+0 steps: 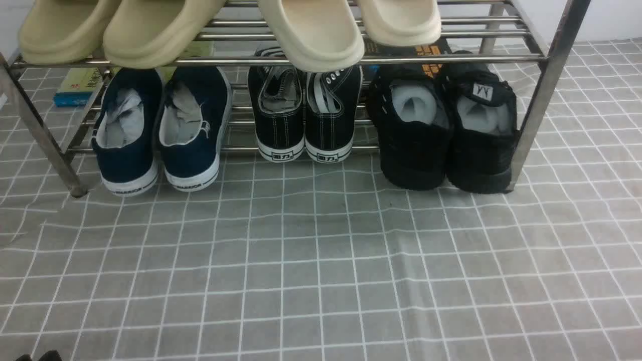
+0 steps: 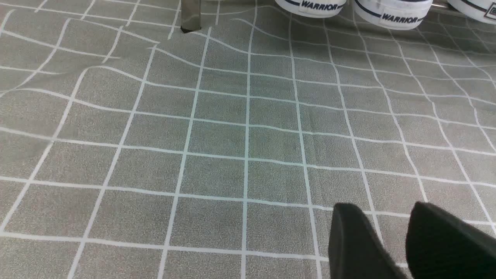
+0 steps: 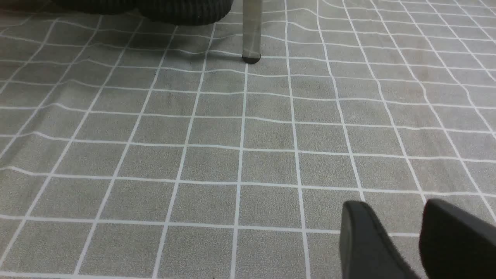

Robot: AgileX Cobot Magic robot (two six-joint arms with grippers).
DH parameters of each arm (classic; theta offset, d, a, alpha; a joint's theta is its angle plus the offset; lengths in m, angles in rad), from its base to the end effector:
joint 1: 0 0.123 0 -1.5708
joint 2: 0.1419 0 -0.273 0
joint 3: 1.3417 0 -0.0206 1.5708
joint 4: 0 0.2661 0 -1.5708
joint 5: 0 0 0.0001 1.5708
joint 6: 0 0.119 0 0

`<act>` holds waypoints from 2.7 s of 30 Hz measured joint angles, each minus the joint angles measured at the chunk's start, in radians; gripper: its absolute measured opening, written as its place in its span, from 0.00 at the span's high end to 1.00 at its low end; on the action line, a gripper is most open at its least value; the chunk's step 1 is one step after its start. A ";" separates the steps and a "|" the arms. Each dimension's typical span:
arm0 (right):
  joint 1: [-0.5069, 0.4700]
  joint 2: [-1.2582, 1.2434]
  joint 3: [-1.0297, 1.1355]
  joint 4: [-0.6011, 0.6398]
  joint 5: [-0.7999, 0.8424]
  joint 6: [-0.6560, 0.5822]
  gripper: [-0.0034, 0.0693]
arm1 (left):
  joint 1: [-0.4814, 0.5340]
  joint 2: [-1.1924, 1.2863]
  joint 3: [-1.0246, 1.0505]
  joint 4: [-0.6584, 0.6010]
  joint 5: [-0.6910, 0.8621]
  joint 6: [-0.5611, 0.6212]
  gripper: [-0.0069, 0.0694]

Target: Take the shoes off the shelf with your hand from the grey coffee tablecloth.

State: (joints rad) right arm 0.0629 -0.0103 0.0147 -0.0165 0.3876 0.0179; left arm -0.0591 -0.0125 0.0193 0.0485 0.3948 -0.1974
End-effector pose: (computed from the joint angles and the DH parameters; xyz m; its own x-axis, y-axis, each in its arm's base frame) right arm 0.1062 0.0059 0.1656 -0.2996 -0.0162 -0.9539 -0.0561 0.9984 0.0006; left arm 0.1059 -0.0040 0.1633 -0.3110 -0.1339 -0.9409 -0.0060 0.9903 -0.1389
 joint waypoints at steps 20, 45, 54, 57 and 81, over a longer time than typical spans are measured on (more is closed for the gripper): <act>0.000 0.000 0.000 0.000 0.000 0.000 0.62 | 0.000 0.000 0.000 0.000 0.000 0.000 0.60; 0.000 0.000 0.010 0.538 -0.079 0.443 0.62 | 0.000 0.000 0.000 0.000 0.000 0.000 0.60; 0.000 0.000 0.010 0.587 -0.086 0.468 0.63 | 0.000 0.000 0.000 0.000 0.000 0.000 0.60; 0.000 0.000 0.010 0.603 -0.077 0.447 0.65 | 0.000 0.000 0.000 0.000 0.000 0.000 0.60; 0.137 1.240 -0.879 0.497 0.439 -0.181 0.92 | 0.000 0.000 0.000 0.000 0.000 0.000 0.60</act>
State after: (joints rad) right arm 0.1994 1.2299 -0.8646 0.4807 0.8266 -0.1630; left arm -0.0591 -0.0125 0.0193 0.0485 0.3948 -0.1974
